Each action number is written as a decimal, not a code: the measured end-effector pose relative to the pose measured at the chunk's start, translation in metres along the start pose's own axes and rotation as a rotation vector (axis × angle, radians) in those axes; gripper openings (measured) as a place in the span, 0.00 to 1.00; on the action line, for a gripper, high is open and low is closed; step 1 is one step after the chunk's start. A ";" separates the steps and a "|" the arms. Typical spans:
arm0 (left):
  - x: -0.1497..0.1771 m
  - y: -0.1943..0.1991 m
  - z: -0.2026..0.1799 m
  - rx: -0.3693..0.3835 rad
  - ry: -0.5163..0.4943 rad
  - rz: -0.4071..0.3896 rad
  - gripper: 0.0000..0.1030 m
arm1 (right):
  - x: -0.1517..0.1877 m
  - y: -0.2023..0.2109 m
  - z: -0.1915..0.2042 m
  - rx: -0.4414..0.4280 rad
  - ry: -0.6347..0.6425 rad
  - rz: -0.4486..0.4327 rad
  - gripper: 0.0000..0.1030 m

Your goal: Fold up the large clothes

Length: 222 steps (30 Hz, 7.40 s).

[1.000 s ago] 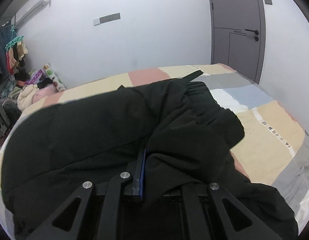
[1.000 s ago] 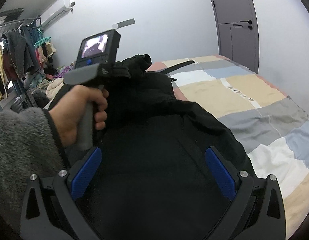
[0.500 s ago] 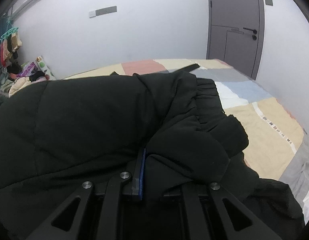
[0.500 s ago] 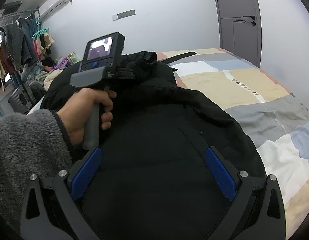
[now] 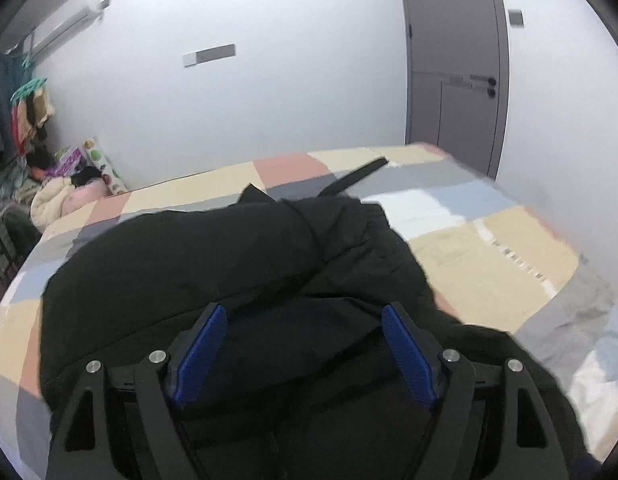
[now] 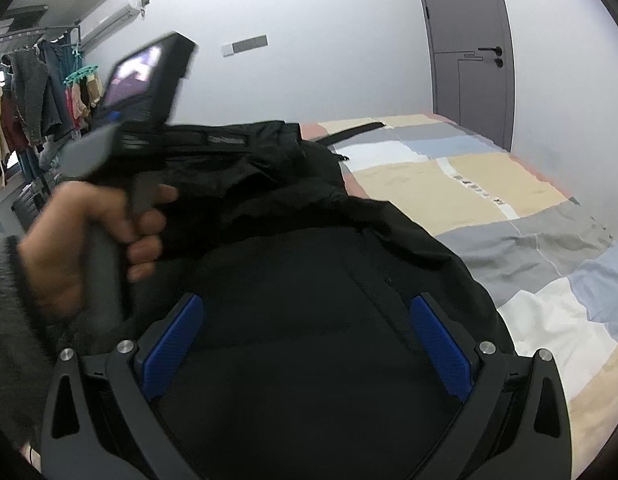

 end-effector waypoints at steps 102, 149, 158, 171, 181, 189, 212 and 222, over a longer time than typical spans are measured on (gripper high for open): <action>0.192 0.227 0.165 -0.145 0.331 -0.100 0.77 | -0.087 -0.152 0.028 -0.037 0.139 0.056 0.50; 0.320 0.188 0.254 0.104 0.982 0.412 0.78 | 0.048 -0.047 -0.189 -0.153 -0.680 0.452 0.81; 0.347 0.172 0.265 0.229 1.172 0.446 0.78 | 0.075 -0.054 -0.166 -0.254 -0.513 0.614 0.81; 0.322 0.173 0.230 0.409 1.103 0.392 0.77 | 0.071 -0.040 -0.110 -0.449 -0.261 0.641 0.77; 0.313 0.159 0.210 0.534 1.136 0.381 0.61 | 0.068 -0.045 -0.093 -0.445 -0.247 0.665 0.27; 0.263 0.196 0.212 0.527 0.992 0.299 0.09 | 0.013 -0.005 -0.079 -0.489 -0.234 0.528 0.13; 0.198 0.369 0.232 0.467 0.923 0.139 0.04 | -0.045 0.185 -0.078 -0.663 -0.247 0.295 0.10; 0.176 0.443 0.232 0.385 0.885 0.135 0.06 | -0.065 0.255 -0.079 -0.676 -0.222 0.241 0.10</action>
Point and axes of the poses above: each gripper's, at about its wrist camera, not at the fingertips, and y roughly against the way its jaws point, z to its left, x to its underside, the point moved 6 cm from there along -y, roughly the way its jaws point, and after that the axes turned 3 degrees about -z, right-handed, at the moved point
